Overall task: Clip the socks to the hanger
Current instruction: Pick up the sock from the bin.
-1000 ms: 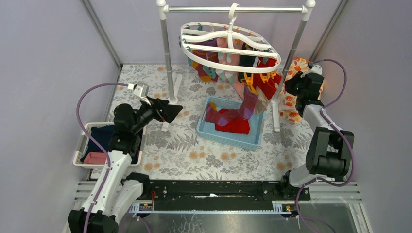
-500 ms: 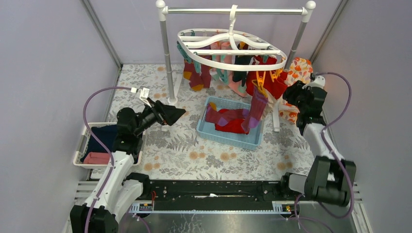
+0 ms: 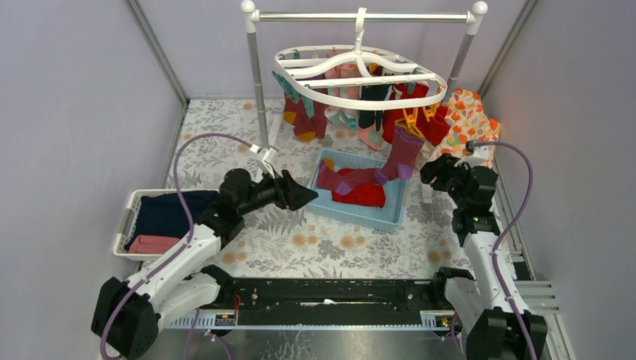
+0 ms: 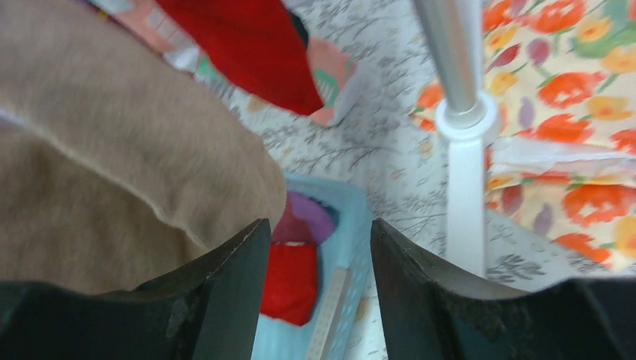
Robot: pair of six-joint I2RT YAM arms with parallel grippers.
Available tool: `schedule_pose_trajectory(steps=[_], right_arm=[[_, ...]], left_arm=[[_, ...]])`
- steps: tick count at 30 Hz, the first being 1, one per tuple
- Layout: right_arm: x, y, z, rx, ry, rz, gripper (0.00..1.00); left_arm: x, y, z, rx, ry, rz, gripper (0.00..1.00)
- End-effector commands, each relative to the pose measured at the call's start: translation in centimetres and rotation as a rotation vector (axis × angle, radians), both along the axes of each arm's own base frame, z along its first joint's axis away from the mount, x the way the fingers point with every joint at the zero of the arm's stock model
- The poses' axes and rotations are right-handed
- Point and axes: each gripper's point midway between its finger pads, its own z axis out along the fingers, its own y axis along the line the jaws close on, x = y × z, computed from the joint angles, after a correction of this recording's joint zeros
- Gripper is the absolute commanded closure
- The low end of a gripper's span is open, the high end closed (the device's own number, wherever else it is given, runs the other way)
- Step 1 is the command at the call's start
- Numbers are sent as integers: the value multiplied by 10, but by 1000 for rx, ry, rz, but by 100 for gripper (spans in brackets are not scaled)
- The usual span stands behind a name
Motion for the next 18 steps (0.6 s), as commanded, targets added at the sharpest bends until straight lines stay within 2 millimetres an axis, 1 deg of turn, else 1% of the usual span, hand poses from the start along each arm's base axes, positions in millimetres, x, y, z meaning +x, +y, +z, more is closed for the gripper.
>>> schedule_pose_trajectory(steps=[1, 5, 8, 11, 14, 16, 18], right_arm=[[-20, 28, -5, 7, 12, 112, 41], [-33, 40, -9, 25, 10, 152, 40], [-37, 40, -11, 21, 10, 151, 39], [-40, 40, -15, 22, 16, 150, 39], [-41, 35, -16, 36, 15, 110, 39], [-41, 28, -17, 40, 9, 60, 39], [-42, 23, -18, 36, 5, 28, 38]], left_arm=[[6, -17, -16, 53, 3, 22, 25], [14, -40, -29, 49, 15, 3, 32], [22, -60, -45, 81, 29, -18, 33], [35, -73, -58, 98, 32, -36, 34], [47, -84, -66, 111, 20, -46, 34], [59, -90, -66, 131, 7, -42, 34], [72, -93, -80, 195, 6, -27, 34]])
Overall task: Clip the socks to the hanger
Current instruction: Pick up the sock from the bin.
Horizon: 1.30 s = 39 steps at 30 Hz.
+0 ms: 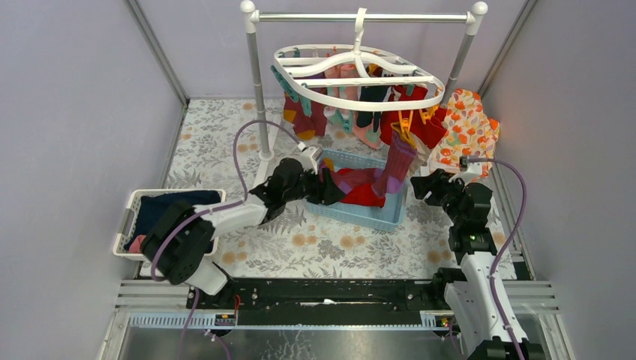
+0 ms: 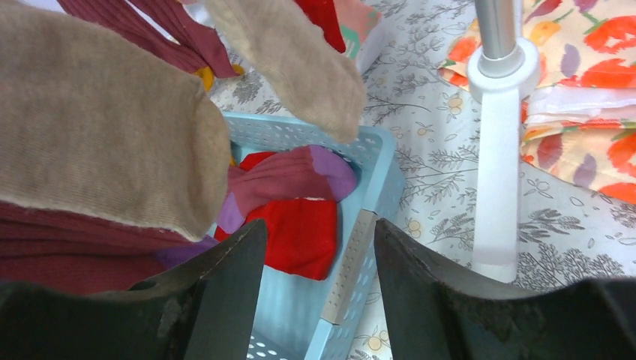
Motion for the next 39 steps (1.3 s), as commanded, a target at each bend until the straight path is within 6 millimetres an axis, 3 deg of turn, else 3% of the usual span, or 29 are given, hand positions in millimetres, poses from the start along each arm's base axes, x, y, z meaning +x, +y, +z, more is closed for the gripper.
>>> schedule_pose_trajectory(steps=[1, 5, 11, 18, 22, 25, 29, 32, 36, 39], right_arm=[[-2, -10, 2, 8, -14, -76, 36], [-3, -9, -4, 12, -9, -74, 34], [-1, -2, -15, 37, 17, -39, 34], [1, 1, -14, 38, 10, -19, 33], [0, 3, -12, 44, 4, -6, 33], [-1, 5, -10, 48, 1, 4, 33], [-3, 8, -3, 57, -13, 19, 32], [-6, 9, 4, 54, -26, 26, 32], [-10, 13, 13, 46, -47, 54, 31], [-14, 20, 20, 47, -68, 106, 22]], left_arm=[[41, -13, 10, 60, -149, 25, 34], [71, -10, -15, 204, -205, 61, 39], [93, -31, -35, 282, -211, 28, 42], [102, -33, -78, 520, -168, 34, 41], [102, -30, -96, 619, -147, 34, 48], [99, -30, -98, 626, -140, 15, 63], [100, -33, -91, 616, -149, 2, 86], [101, -35, -63, 571, -186, 23, 100], [97, -40, 5, 410, -268, 64, 100], [86, -45, 29, 301, -235, 20, 98]])
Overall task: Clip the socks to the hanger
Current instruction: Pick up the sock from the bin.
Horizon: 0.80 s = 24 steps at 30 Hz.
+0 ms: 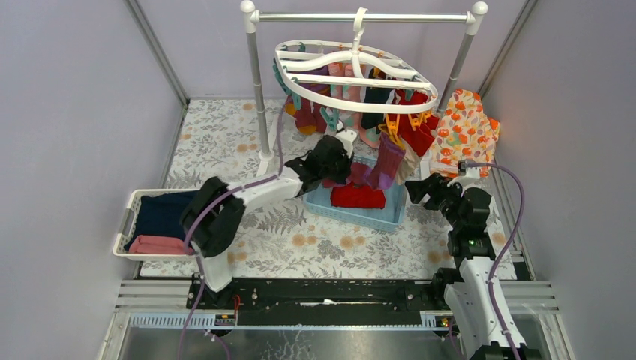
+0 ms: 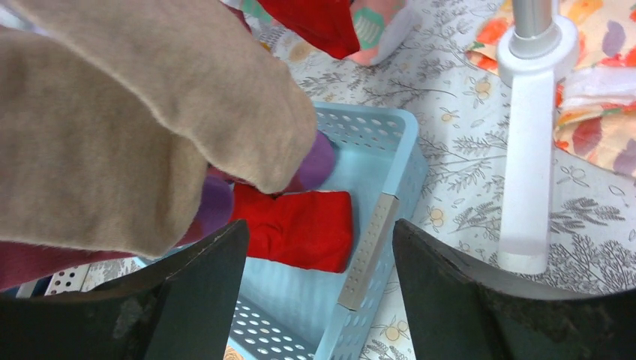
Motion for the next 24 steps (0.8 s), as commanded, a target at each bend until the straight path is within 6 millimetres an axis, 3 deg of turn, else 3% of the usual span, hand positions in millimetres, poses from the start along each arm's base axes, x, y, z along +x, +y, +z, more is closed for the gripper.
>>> schedule_pose_trajectory(steps=[1, 7, 12, 14, 24], right_arm=[[-5, 17, 32, 3, -86, 110, 21], [-17, 32, 43, 8, -141, 201, 19], [-34, 41, 56, 34, -188, 245, 19], [-40, 42, 57, 34, -190, 243, 20], [-67, 53, 50, 119, -178, 285, 21]], left_arm=[[-8, -11, 62, -213, -2, -47, 98], [-20, 8, 83, -471, 123, -50, 100], [-44, 17, 106, -624, 170, -98, 100], [-57, 20, 120, -654, 143, -142, 100], [-107, 50, 153, -624, -132, -320, 100]])
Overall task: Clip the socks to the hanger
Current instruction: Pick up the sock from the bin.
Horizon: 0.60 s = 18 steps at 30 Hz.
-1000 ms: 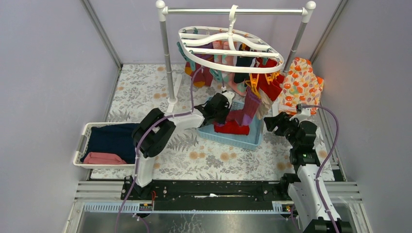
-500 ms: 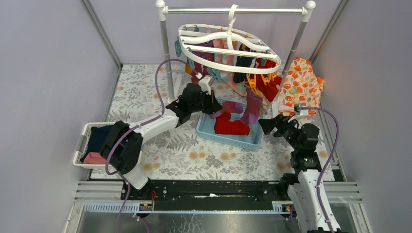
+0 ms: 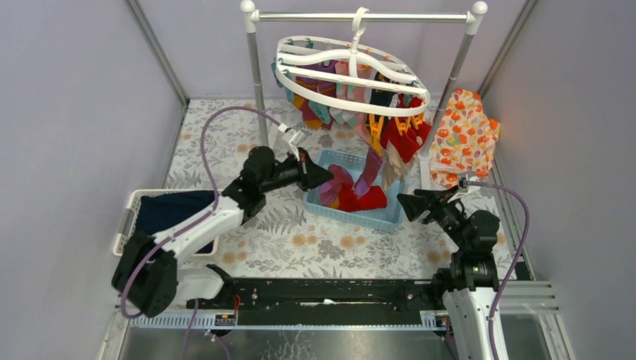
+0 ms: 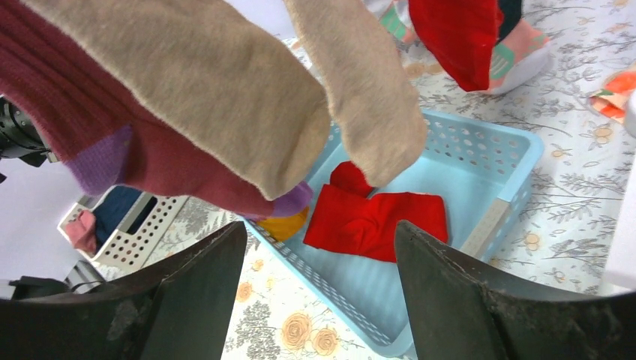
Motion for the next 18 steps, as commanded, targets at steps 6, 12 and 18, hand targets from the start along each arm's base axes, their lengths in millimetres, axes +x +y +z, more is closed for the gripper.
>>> schedule_pose_trajectory(steps=[6, 12, 18], right_arm=[[-44, 45, 2, 56, -49, 318, 21], [-56, 60, 9, 48, -113, 438, 15], [-55, 75, -2, 36, -125, 475, 14]], left_arm=[[-40, 11, 41, -88, -154, -92, 100], [-60, 2, 89, -339, 62, -150, 100], [-82, 6, 129, -586, 119, -240, 100]])
